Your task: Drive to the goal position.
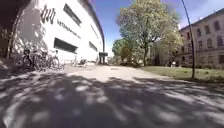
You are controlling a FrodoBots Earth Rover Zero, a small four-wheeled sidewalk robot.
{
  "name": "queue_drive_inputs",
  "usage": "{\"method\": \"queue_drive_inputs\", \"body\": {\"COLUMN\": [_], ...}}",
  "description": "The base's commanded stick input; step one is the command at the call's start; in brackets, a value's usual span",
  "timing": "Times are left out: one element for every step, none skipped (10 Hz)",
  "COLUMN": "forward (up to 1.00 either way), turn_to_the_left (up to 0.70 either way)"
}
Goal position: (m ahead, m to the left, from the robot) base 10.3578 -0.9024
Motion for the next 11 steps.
{"method": "queue_drive_inputs", "body": {"forward": [1.00, 1.00, 1.00, 1.00, 1.00, 1.00, 1.00, 1.00, 1.00, 1.00, 1.00], "turn_to_the_left": [0.00, 0.00, 0.00, 0.00, 0.00, 0.00, 0.00, 0.00, 0.00, 0.00, 0.00]}}
